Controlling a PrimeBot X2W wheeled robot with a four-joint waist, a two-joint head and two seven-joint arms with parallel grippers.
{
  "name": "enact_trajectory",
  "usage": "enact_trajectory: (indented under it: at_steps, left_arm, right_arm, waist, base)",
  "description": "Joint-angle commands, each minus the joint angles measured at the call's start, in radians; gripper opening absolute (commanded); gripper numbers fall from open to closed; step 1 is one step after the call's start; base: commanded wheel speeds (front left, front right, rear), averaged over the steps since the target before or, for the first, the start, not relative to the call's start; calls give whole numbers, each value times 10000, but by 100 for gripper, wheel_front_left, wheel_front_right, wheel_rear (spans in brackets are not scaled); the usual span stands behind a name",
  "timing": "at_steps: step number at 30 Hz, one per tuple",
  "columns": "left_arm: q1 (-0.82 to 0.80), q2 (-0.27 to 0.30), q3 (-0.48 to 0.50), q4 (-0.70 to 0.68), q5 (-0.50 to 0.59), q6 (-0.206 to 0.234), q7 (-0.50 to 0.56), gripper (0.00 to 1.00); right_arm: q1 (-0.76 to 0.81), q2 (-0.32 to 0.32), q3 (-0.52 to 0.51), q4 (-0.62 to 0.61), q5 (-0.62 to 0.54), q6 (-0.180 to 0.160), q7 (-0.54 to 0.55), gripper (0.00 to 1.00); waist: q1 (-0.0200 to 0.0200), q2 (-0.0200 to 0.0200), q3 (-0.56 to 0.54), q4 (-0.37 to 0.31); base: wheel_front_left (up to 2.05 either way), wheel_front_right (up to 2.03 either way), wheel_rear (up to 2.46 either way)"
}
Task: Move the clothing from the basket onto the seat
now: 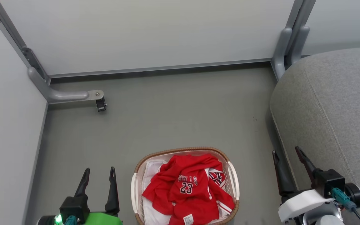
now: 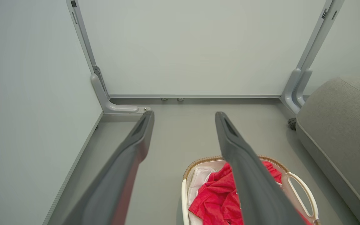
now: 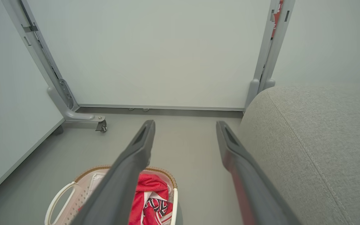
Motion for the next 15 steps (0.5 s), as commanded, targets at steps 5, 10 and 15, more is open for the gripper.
enact_trajectory:
  at_steps: [5, 10, 15]
  left_arm:
    - [-1006, 231, -152, -55, 551, -315, -11, 100]
    - [-2583, 475, -508, 28, 1094, -632, -11, 100]
    - [-4464, 652, -1106, 633, 1641, -884, -9, 100]
  right_arm:
    - [-658, -60, -157, -325, -125, 0, -49, 100]
    - [-1651, -55, -471, -732, -170, -1, -48, 100]
    - [-2785, -49, -766, -1183, -121, -1, -37, 100]
  waist:
    - [-1, -1, 1269, -313]
    - [-1, -1, 2862, -707]
    - [-1, -1, 4602, -1072]
  base:
    - [0, 0, 0]
    - [0, 0, 0]
    - [0, 0, 0]
